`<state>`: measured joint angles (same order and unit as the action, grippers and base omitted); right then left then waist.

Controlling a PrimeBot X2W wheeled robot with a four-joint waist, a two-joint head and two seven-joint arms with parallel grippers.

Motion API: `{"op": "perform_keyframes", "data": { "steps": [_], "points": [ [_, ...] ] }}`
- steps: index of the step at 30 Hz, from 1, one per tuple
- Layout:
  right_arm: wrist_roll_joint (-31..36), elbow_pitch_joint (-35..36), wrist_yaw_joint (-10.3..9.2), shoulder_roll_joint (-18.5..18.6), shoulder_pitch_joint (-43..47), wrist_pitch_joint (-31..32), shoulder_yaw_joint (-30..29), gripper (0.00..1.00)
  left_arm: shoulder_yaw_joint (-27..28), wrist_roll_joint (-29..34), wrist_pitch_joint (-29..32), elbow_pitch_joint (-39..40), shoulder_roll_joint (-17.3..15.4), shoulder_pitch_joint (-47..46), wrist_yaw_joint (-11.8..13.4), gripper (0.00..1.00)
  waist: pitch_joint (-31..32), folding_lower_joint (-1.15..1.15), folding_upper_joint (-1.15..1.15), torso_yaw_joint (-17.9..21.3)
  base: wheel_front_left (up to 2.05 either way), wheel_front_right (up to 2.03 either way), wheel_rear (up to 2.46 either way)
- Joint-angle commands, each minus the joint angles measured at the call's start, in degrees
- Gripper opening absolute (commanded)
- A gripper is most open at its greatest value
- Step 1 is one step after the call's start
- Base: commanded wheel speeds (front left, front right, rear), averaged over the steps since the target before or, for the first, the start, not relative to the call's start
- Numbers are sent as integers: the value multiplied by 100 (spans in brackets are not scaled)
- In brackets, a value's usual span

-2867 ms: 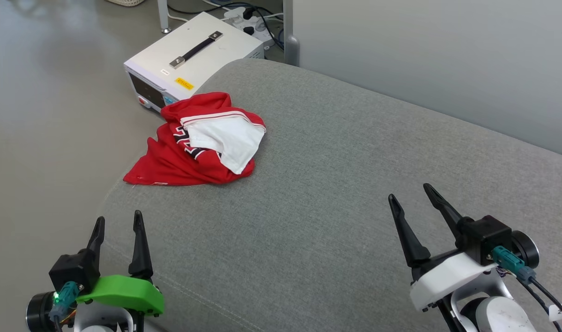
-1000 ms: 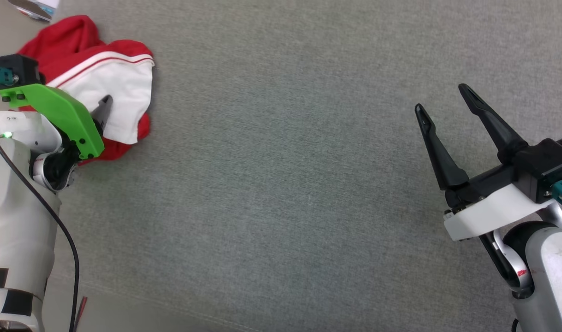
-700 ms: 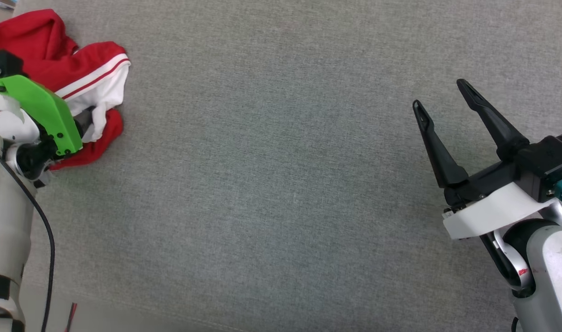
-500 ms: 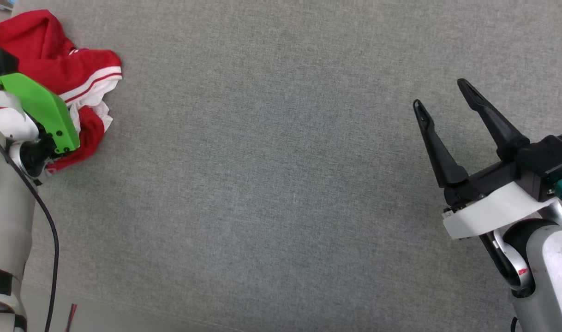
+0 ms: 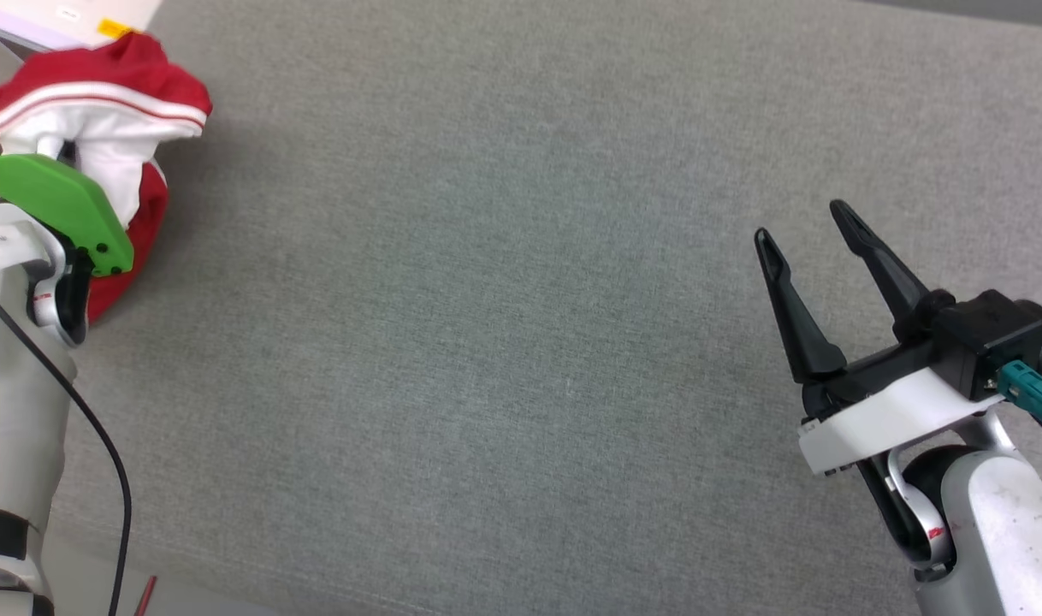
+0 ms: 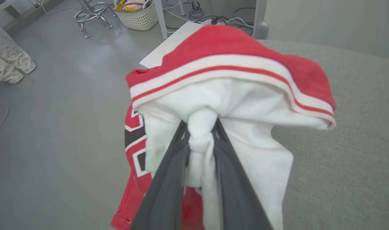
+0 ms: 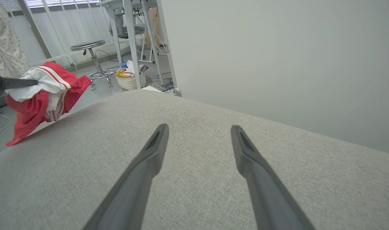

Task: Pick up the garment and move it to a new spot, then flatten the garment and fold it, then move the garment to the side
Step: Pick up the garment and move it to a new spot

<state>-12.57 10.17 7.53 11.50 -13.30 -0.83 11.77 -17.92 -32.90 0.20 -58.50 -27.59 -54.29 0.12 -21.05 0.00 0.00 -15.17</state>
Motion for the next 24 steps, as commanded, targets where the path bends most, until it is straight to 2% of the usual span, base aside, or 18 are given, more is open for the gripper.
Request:
{"op": "perform_keyframes", "data": {
  "steps": [1, 4, 8, 15, 24],
  "points": [
    [-27, -46, -4, -64, 93, -83, -58, 100, -26, 107, -236, 78, 40, -107, 60, 0, 454, 0, 0, -107, 0, 0, 0],
    [-8, -145, -4, -220, 243, -177, -176, 100, -113, 224, -714, 238, 126, -95, 75, 0, 726, 0, 0, -72, 0, 0, 0],
    [82, -244, -4, -366, 408, -237, -303, 100, -224, 290, -1040, 427, 325, 0, 80, 0, 989, 0, 0, 48, 0, 0, 0],
    [219, -309, -4, -412, 572, -245, -438, 100, -458, 280, -1009, 858, 722, 245, -18, 0, 1245, 0, 0, 474, 0, 0, 0],
    [258, -379, -4, -503, 790, -252, -702, 100, -814, 187, -754, 1687, 1108, 985, -188, 0, 1531, 0, 0, 1355, 0, 0, 0]
  ]
}}
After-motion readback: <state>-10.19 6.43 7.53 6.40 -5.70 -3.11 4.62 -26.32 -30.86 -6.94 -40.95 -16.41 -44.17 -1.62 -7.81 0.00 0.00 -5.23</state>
